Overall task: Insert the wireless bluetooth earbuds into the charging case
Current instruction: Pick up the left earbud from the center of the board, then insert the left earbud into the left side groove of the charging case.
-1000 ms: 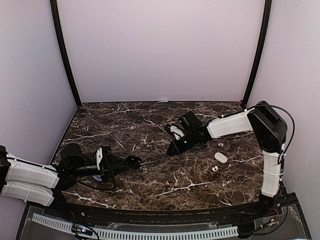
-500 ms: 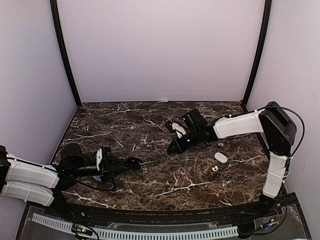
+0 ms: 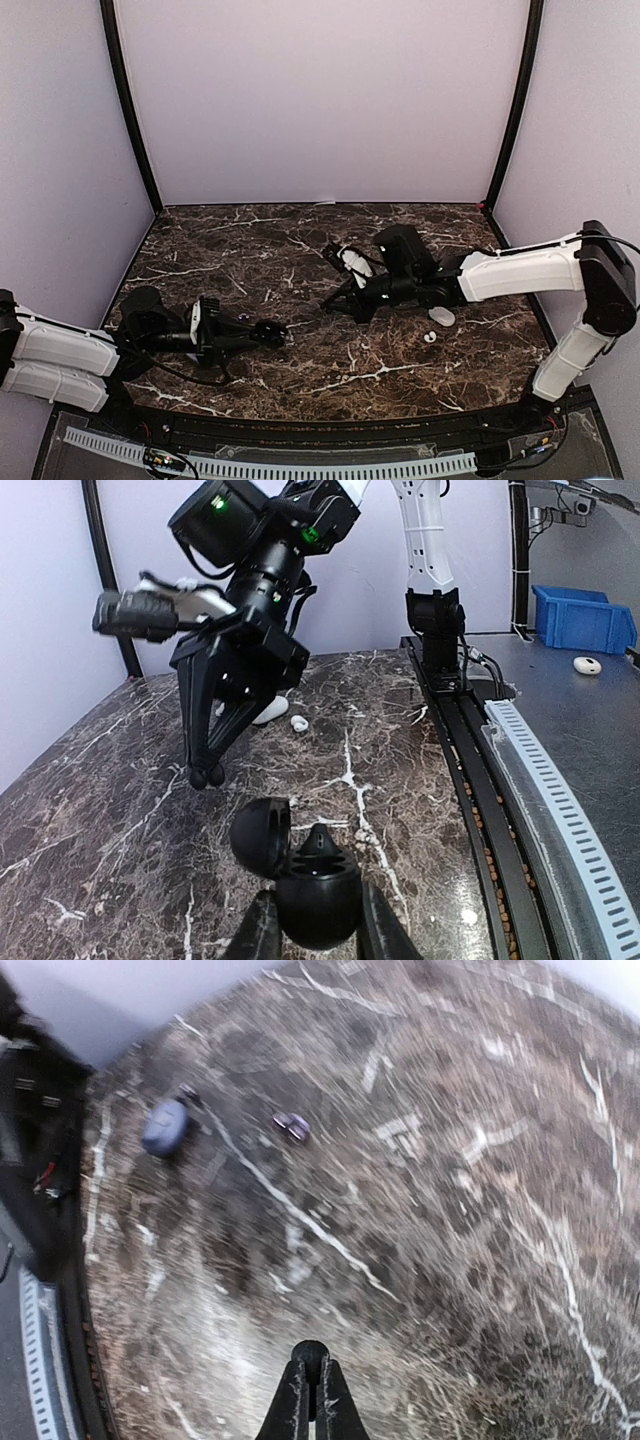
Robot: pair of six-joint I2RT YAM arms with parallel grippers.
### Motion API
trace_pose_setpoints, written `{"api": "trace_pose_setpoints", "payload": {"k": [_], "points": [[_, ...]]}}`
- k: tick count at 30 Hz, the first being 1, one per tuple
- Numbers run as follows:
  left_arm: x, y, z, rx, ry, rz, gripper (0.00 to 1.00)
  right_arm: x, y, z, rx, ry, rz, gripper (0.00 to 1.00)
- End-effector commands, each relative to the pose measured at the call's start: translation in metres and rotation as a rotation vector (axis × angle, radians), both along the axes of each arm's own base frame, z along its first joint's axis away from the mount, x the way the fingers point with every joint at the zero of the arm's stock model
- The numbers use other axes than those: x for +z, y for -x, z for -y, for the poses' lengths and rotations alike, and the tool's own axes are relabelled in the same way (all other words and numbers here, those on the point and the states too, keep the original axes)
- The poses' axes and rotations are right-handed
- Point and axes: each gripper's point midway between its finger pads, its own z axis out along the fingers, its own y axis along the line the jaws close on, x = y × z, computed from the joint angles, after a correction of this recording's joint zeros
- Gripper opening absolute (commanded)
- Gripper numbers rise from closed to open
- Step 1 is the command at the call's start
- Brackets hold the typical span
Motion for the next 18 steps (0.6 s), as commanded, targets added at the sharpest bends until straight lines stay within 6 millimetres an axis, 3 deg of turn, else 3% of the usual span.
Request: {"api": "trace_pose_setpoints", "payload": {"k": [1, 11, 18], "points": [[0.007, 0.007, 0.002, -0.052, 0.030, 0.010, 0.00, 0.064, 0.013, -0.012, 0.037, -0.194, 0.195, 0.00], [0.020, 0.020, 0.006, -0.143, 0.069, -0.004, 0.00, 0.127, 0.062, -0.019, 0.131, -0.369, 0.386, 0.00], [0.031, 0.023, 0.014, -0.173, 0.063, 0.005, 0.00, 0.152, 0.095, -0.029, 0.208, -0.480, 0.460, 0.00]]}}
